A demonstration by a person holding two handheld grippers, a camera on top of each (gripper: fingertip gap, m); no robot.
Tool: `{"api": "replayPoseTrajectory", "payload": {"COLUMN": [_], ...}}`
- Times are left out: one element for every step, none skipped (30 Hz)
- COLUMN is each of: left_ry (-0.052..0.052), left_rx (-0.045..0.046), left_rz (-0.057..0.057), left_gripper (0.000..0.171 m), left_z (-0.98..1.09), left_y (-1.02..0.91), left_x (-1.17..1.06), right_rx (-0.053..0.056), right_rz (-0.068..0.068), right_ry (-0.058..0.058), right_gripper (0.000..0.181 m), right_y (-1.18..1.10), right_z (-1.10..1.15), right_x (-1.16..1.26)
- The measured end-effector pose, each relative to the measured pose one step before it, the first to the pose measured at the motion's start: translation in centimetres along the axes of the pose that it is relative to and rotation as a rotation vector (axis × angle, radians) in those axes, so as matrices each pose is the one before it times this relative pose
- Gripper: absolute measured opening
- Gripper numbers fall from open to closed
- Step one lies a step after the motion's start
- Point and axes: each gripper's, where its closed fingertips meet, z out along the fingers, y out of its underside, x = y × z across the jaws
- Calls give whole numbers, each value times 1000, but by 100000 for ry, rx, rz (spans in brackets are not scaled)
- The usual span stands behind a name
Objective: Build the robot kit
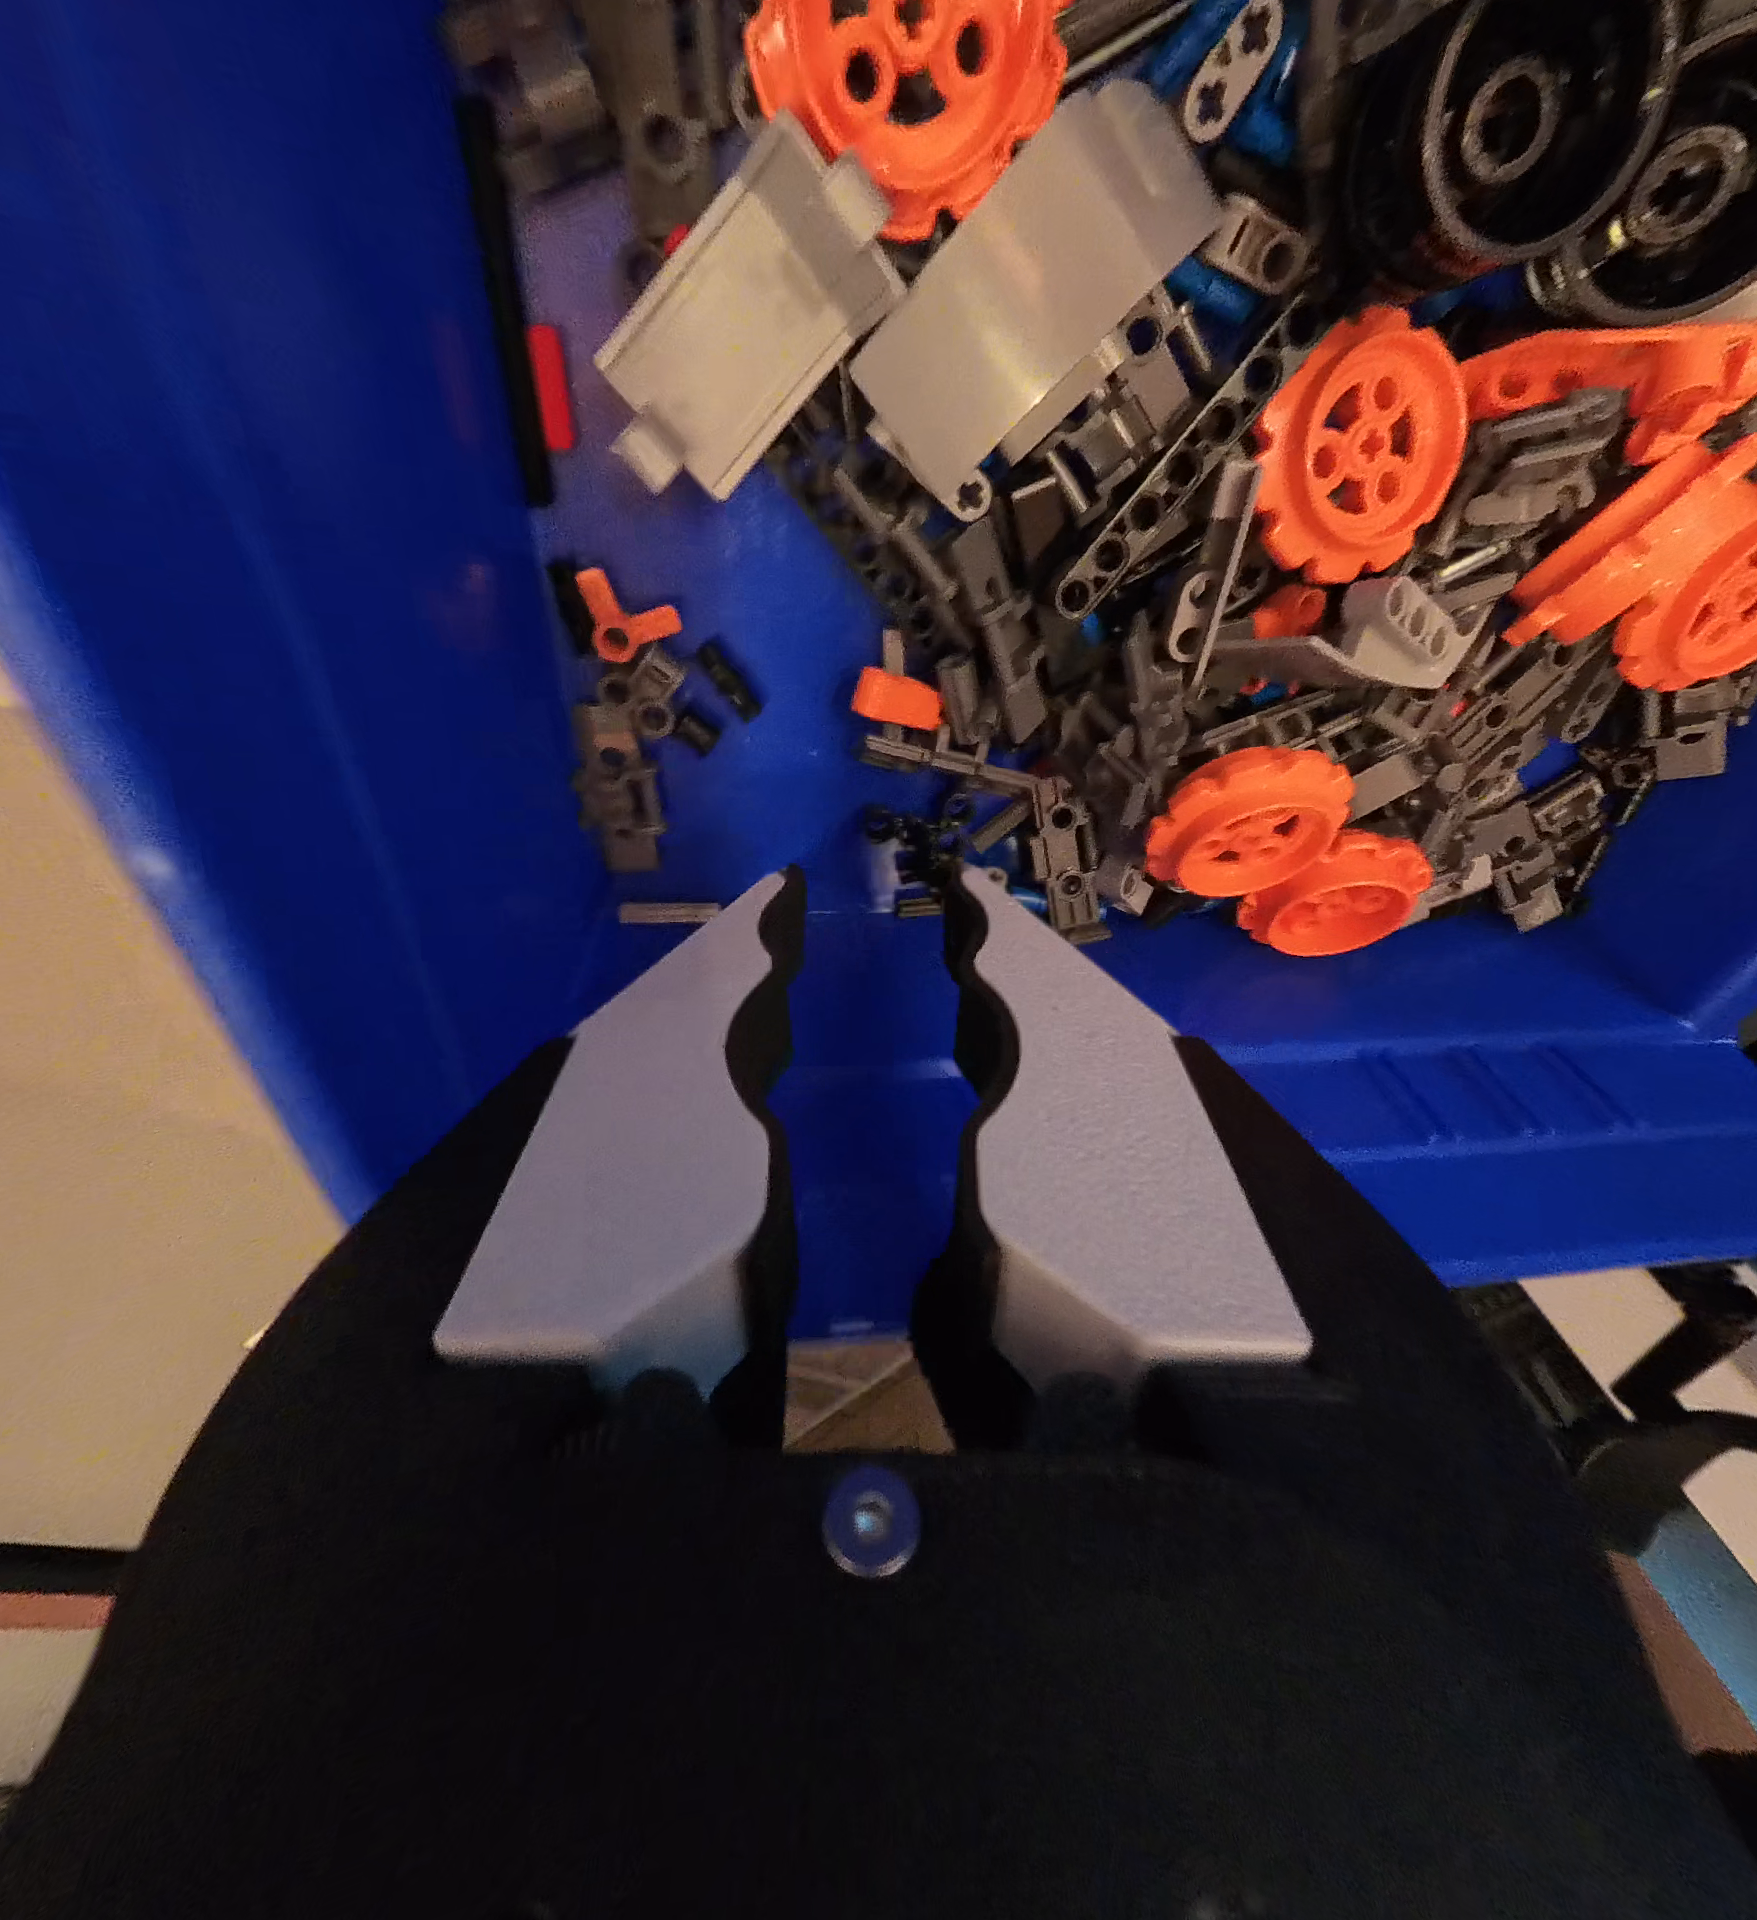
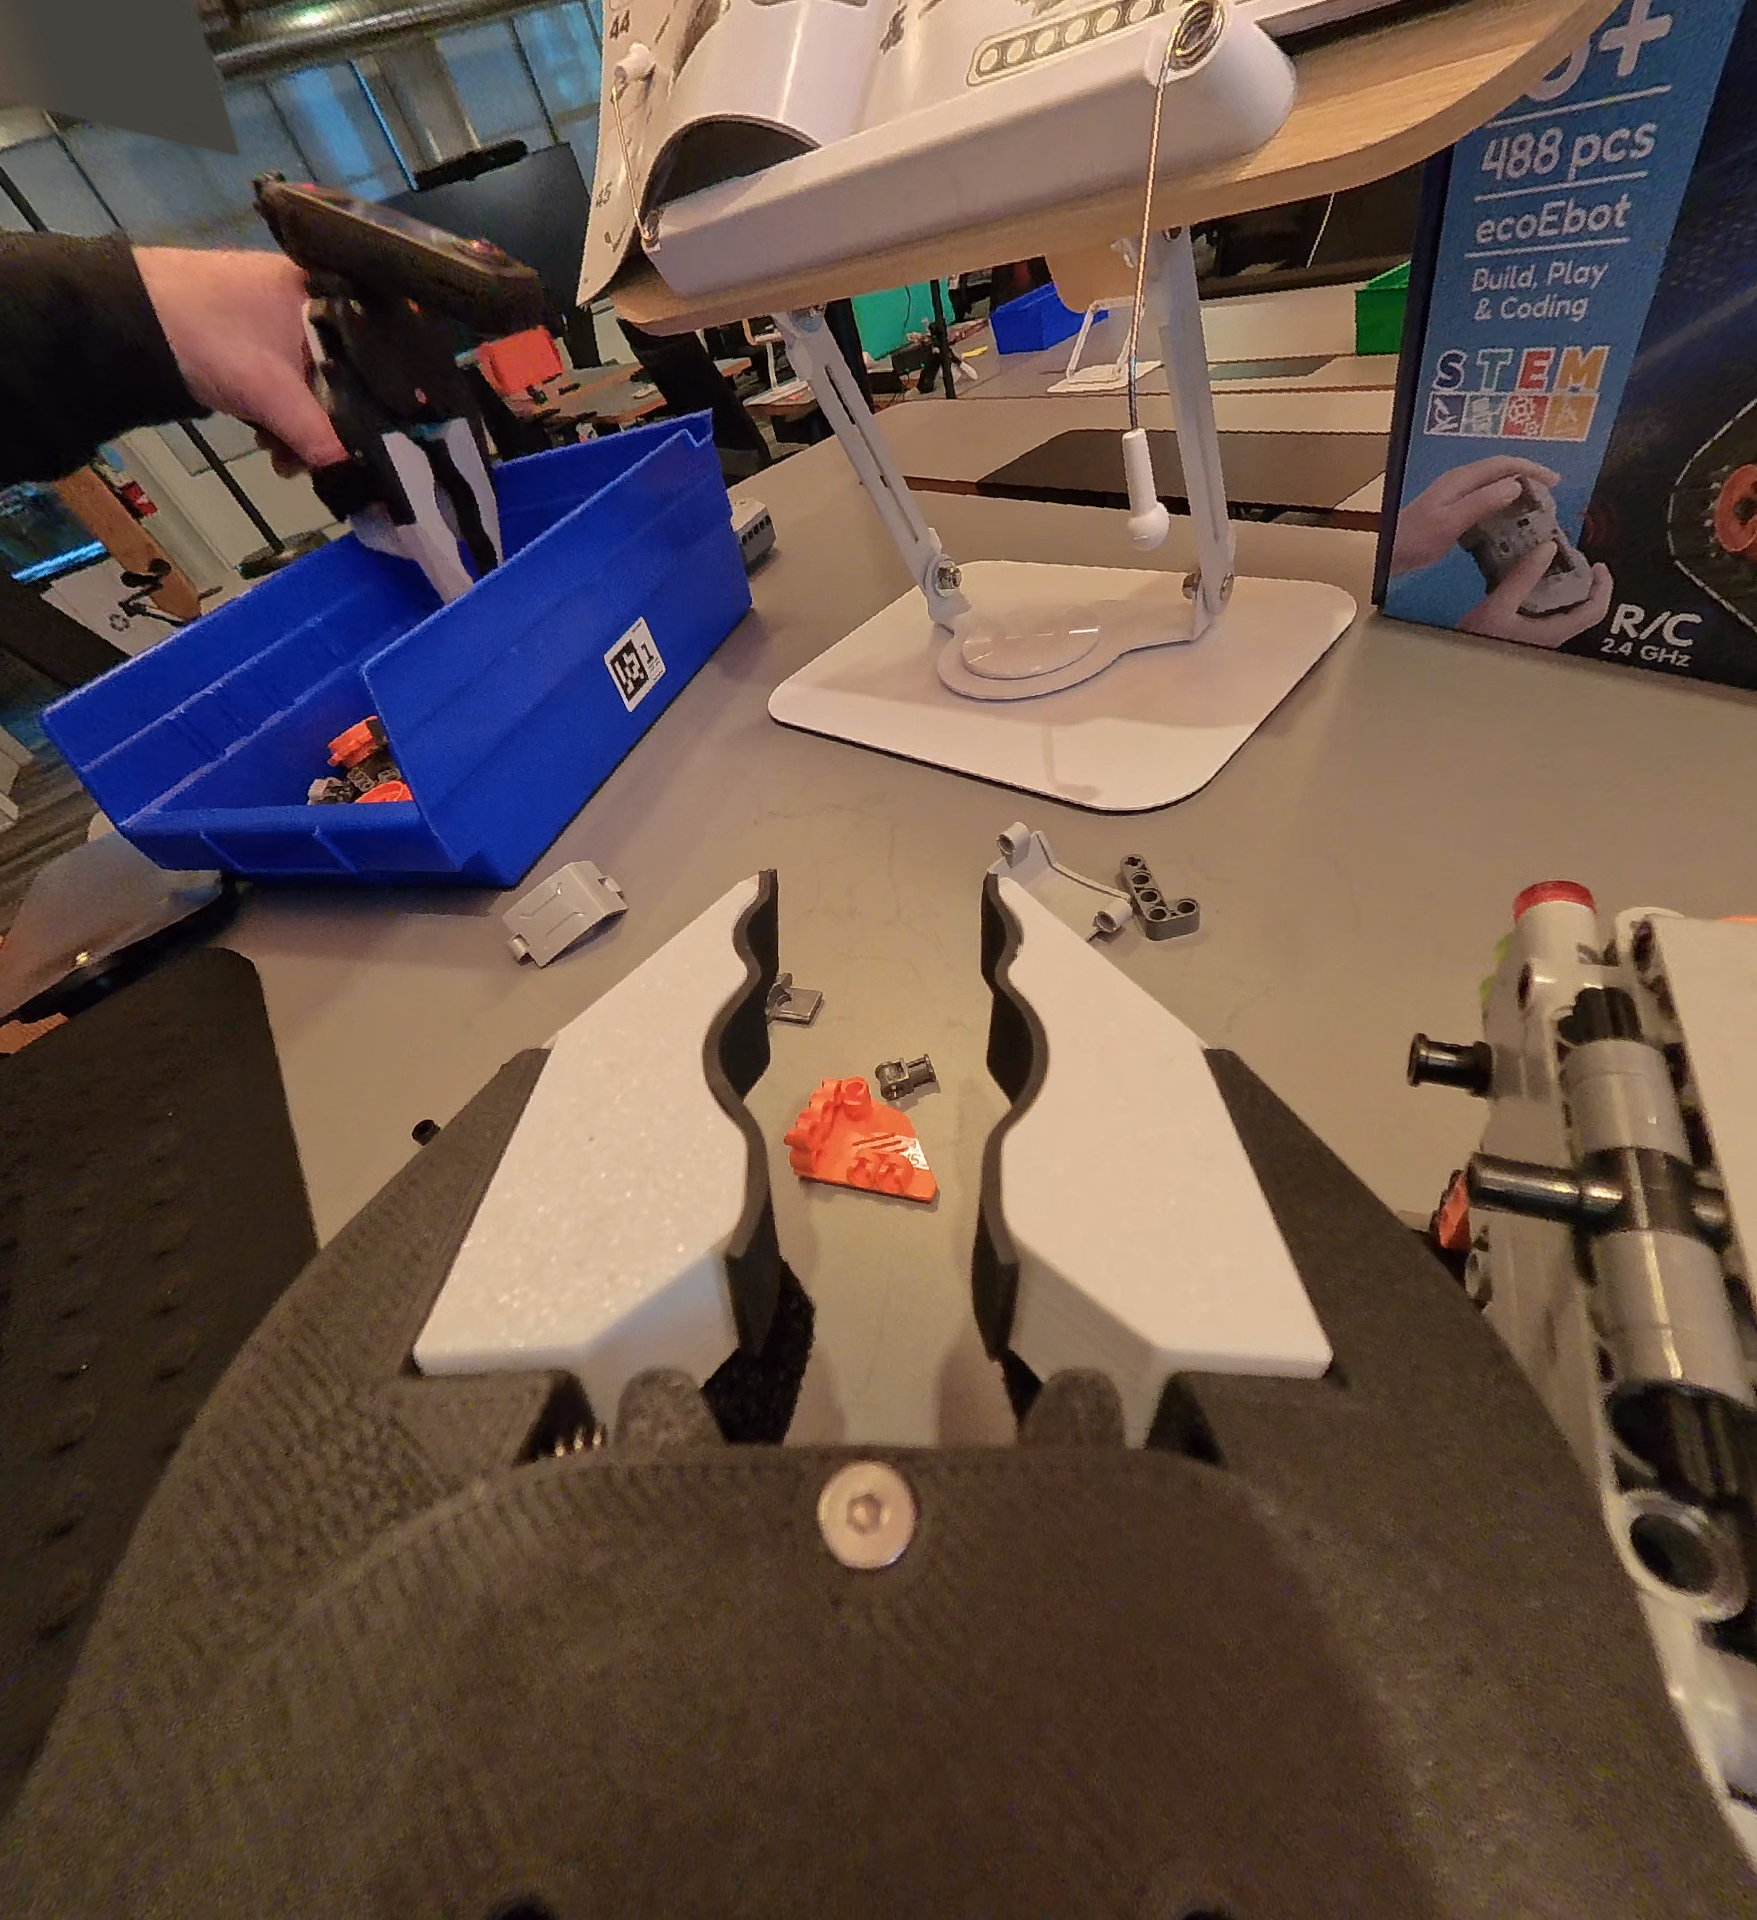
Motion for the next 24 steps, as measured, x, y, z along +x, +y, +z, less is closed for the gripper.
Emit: {"api": "replayPoseTrajectory", "payload": {"left_ry": [-405,-1399,-2745,-2639,-849,-1365,-2451,-2220,-2386,-3779,-1722,869,-254,-366,1226,576,75,827,741,740,1472,1491,2354,2797], "left_rx": [1796,766,-117,-212,575,1350,1022,402,23,692,1018,618,232,-1,-366,-214,-372,-904,-739,-499,-432,-278,26,271], "left_rz": [-183,-109,-412,-349,289,485,316,523,1338,1788,810,17,126,536,427,622,876,768,658,272,319,695,565,616], "left_gripper": [21,19,18,18,17,16,15,15,15,13,13,13,14,14,15,16,16,16,17,18,20,20,21,23], "left_z": [-461,-426,-370,-313,-273,-292,-308,-269,-249,-287,-238,-137,-61,-1,100,181,249,321,323,321,303,277,269,288], "left_y": [-53,39,105,93,-39,-185,-174,-110,-93,-213,-262,-195,-139,-85,-43,-73,-49,38,1,-64,-89,-86,-138,-232], "left_x": [-173,-303,-530,-529,-207,-257,-395,-299,-241,-417,-157,178,9,26,287,207,151,264,258,246,365,401,579,693], "right_rx": [-83,-147,-99,-67,-37,-14,-36,2,21,-16,-45,-68,-17,23,-17,-112,-214,-190,-53,-55,-220,-307,-225,-204], "right_rz": [11,-45,-85,-34,11,-3,-15,4,21,9,-36,-31,20,58,58,-34,-100,-68,-32,1,-44,-150,-231,-181], "right_ry": [9,61,25,1,16,42,66,57,46,33,14,-10,0,12,-6,1,-16,6,55,44,17,41,96,138], "right_gripper": [36,37,37,37,37,37,37,36,37,36,37,37,37,37,37,36,37,37,37,37,37,37,36,36], "right_y": [19,14,23,7,6,-1,8,-1,-4,2,4,8,1,5,-1,14,35,23,8,6,34,36,34,30], "right_z": [10,25,14,9,3,7,-11,-5,-4,-1,10,9,-7,-2,7,6,33,14,2,10,27,38,25,21], "right_x": [0,10,0,-1,-7,11,5,16,13,4,1,-3,7,8,0,-1,-11,-1,2,3,-2,-6,-16,-5]}}
